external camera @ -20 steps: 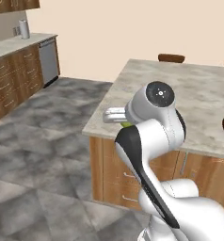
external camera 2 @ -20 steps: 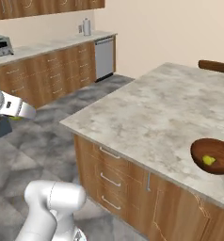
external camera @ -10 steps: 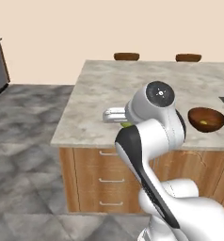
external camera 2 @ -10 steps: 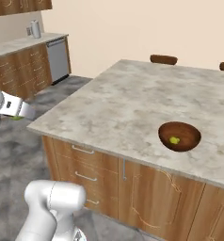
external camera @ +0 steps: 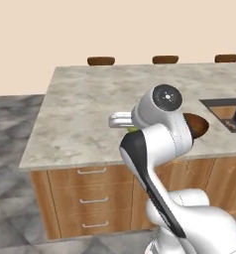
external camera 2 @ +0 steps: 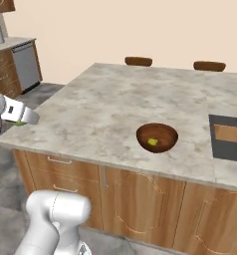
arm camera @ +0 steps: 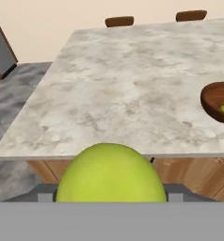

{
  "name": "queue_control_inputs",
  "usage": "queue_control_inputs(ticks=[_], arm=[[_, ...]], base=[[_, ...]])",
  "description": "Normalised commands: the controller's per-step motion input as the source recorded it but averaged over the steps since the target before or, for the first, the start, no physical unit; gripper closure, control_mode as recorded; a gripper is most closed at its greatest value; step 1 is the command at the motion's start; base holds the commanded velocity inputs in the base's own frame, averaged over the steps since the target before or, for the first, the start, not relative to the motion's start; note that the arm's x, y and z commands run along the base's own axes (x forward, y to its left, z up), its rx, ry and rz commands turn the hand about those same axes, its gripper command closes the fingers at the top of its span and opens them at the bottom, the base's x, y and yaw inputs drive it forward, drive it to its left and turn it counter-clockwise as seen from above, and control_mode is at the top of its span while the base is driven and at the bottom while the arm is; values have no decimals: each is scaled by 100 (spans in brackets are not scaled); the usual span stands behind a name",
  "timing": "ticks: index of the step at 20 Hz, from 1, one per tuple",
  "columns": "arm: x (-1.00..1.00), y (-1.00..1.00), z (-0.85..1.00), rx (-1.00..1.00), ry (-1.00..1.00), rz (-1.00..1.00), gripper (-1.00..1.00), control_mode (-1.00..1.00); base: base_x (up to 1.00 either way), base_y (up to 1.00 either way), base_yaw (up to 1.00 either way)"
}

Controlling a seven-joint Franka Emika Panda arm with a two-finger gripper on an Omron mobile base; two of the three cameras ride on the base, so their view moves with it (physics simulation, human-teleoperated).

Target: Pick the pears from the cabinet and place them in one bowl. Pick the potato from the sink and place it in the other bowl.

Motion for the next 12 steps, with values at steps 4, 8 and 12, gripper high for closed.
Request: queue_control_inputs(ticks=[4, 8, 12], arm=[[0, 0, 0, 0, 0, 0, 100, 100], [0, 0, 0, 0, 0, 0, 100, 100], [0, 0, 0, 0, 0, 0, 100, 100]], base=[[28, -75, -14], [0, -31, -42], [0, -15, -47]])
